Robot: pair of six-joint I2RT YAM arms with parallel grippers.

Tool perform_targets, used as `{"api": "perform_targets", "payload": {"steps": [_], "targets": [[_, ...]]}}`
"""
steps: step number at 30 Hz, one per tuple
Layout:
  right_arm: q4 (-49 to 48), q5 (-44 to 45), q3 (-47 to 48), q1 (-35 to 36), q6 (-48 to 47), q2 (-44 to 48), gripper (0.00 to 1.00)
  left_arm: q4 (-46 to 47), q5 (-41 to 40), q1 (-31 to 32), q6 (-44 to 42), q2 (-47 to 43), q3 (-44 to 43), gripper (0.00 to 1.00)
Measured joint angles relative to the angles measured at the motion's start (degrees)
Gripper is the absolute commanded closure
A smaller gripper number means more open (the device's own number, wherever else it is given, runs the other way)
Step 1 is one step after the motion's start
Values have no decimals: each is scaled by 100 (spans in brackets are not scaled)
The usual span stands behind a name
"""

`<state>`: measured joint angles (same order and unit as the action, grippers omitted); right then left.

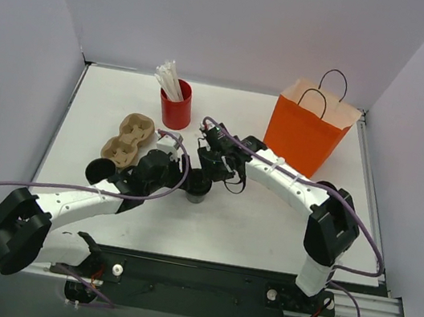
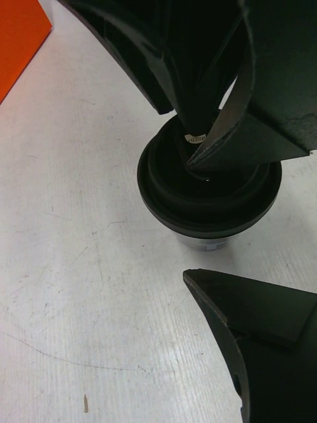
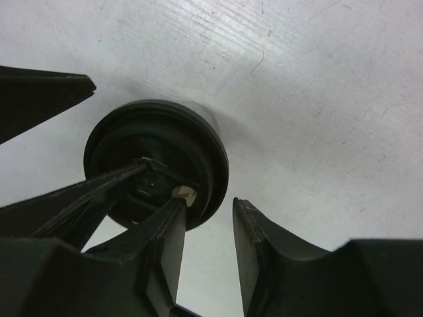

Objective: Pack the takeout coffee

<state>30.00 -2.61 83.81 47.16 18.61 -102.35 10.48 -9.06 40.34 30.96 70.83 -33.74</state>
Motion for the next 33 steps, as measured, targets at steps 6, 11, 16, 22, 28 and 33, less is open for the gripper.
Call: {"api": "perform_targets", "payload": {"steps": [6,11,16,22,28,33], "targets": [[-26,-286,-92,-129,68,337,63,188,-17,0,-4,61,59,32],[-348,-721,-385,-398,177,627,60,326,-13,0,-4,83,120,33],[-844,-1338,-831,-713,330,658,53,472,-4,2,2,90,195,34],[-1432,-1998,-1161,-988,529,588,52,667,61,11,17,90,297,36],[-2135,-2518,-1646,-1075,756,494,65,892,116,13,85,90,422,39],[-2780,-2975,-2052,-1198,1029,496,73,981,138,11,140,79,498,39]]}}
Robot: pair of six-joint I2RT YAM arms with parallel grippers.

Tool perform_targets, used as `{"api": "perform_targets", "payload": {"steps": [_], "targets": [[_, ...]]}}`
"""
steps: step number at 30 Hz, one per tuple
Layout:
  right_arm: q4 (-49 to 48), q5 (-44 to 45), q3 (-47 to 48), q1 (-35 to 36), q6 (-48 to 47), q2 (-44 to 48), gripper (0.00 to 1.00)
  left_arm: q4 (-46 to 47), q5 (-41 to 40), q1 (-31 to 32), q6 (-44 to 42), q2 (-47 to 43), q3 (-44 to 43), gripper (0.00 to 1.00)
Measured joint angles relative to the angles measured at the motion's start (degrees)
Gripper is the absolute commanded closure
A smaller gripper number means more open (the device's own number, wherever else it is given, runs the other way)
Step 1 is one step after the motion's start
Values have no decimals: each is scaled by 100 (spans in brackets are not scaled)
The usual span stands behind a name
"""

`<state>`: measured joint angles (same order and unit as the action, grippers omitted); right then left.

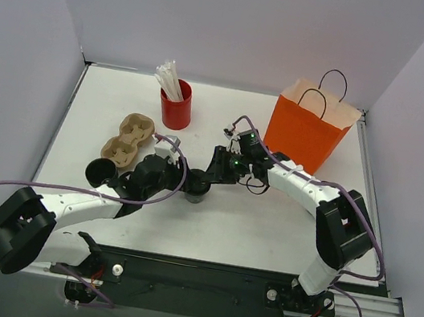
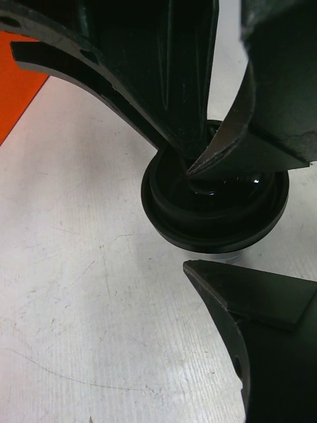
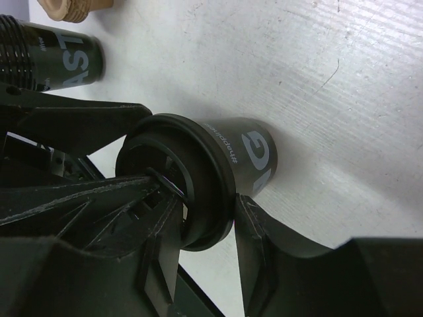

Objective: Pack the takeout coffee

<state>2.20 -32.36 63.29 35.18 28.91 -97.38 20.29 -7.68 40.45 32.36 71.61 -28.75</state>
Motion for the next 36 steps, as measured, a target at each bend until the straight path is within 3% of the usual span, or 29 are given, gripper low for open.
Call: {"api": "perform_targets", "payload": {"steps": [5,17,36], "targets": [[-549,-280,-326,-105,192,55,80,-98,-2,-2,7,-37,-33,38],[-931,-260,-610,-114,304,190,82,-1683,214,-599,179,-892,-756,38],[-916,-109,-629,-103,393,247,82,-1447,579,-612,636,-608,-310,48]]}}
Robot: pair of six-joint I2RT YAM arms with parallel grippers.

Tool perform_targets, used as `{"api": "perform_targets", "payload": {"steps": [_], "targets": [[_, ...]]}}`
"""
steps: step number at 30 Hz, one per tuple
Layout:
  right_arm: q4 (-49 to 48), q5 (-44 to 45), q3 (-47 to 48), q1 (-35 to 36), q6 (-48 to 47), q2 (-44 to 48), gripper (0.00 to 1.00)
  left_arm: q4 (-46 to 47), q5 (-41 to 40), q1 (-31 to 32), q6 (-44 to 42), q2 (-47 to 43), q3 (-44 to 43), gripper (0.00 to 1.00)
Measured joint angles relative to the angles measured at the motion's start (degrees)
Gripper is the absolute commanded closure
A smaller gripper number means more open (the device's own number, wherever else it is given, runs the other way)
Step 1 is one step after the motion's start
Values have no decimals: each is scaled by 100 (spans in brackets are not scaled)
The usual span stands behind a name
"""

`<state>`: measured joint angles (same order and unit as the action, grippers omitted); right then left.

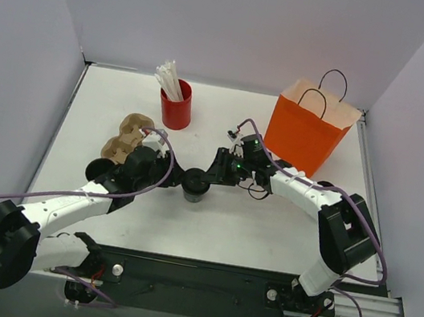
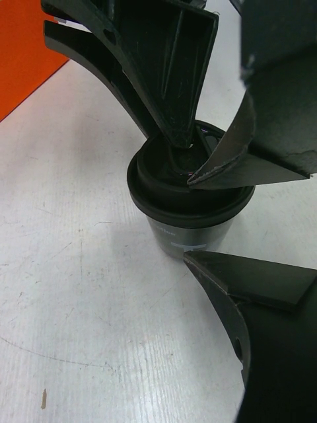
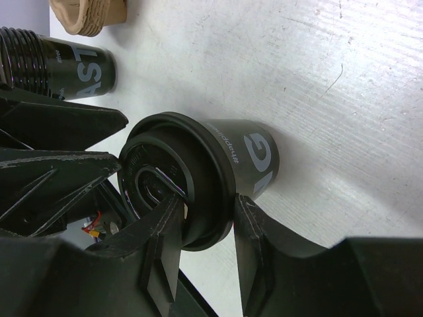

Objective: Pack the takeout coffee

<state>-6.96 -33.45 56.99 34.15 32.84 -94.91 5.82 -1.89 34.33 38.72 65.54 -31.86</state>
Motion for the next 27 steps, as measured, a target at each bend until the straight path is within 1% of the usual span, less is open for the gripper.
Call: {"api": "perform_targets", "payload": {"steps": [9,17,27], "targets": [[26,61,-37,2,17,59,82,15,26,0,254,-72,50,49],[63,151,-66,2,20,116,82,-273,31,-31,577,-485,52,50],[81,188,-76,2,22,144,82,-249,96,-31,776,-350,186,53]]}}
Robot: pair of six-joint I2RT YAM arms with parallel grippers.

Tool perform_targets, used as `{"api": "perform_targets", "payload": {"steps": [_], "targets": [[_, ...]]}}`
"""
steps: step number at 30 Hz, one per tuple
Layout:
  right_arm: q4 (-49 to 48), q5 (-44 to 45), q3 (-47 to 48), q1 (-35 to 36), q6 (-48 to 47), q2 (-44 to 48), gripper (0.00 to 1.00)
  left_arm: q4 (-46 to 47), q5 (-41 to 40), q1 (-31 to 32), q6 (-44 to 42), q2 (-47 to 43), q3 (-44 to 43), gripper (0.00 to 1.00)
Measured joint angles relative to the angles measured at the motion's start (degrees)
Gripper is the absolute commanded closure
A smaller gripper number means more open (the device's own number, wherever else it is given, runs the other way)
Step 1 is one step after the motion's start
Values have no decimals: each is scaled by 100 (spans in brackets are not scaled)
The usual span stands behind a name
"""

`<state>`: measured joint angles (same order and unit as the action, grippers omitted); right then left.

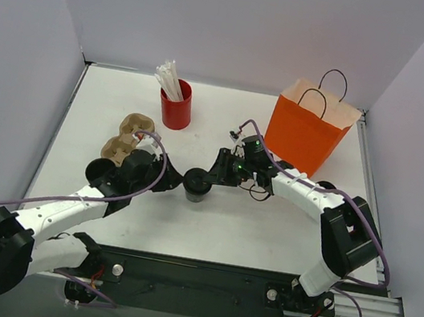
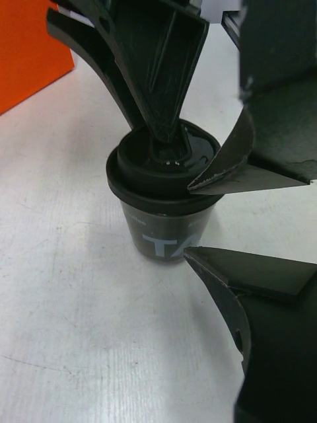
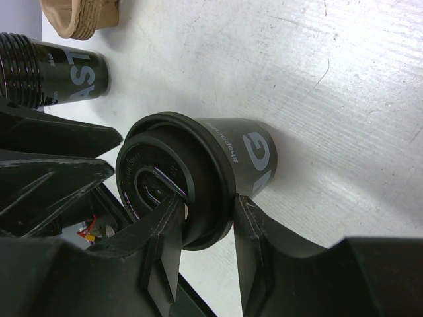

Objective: Pack the takeout coffee

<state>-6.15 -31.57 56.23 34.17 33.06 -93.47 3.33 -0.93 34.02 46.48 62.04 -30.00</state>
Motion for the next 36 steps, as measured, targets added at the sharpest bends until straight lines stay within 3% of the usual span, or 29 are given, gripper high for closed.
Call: {"api": "perform_targets", "payload": {"steps": [19,36], "targets": [[20,66,-15,0,17,26,82,459,168,-9,179,385,129,53],[-791,96,-557,-39,260,197,84,758,-81,2,310,743,160,57]]}}
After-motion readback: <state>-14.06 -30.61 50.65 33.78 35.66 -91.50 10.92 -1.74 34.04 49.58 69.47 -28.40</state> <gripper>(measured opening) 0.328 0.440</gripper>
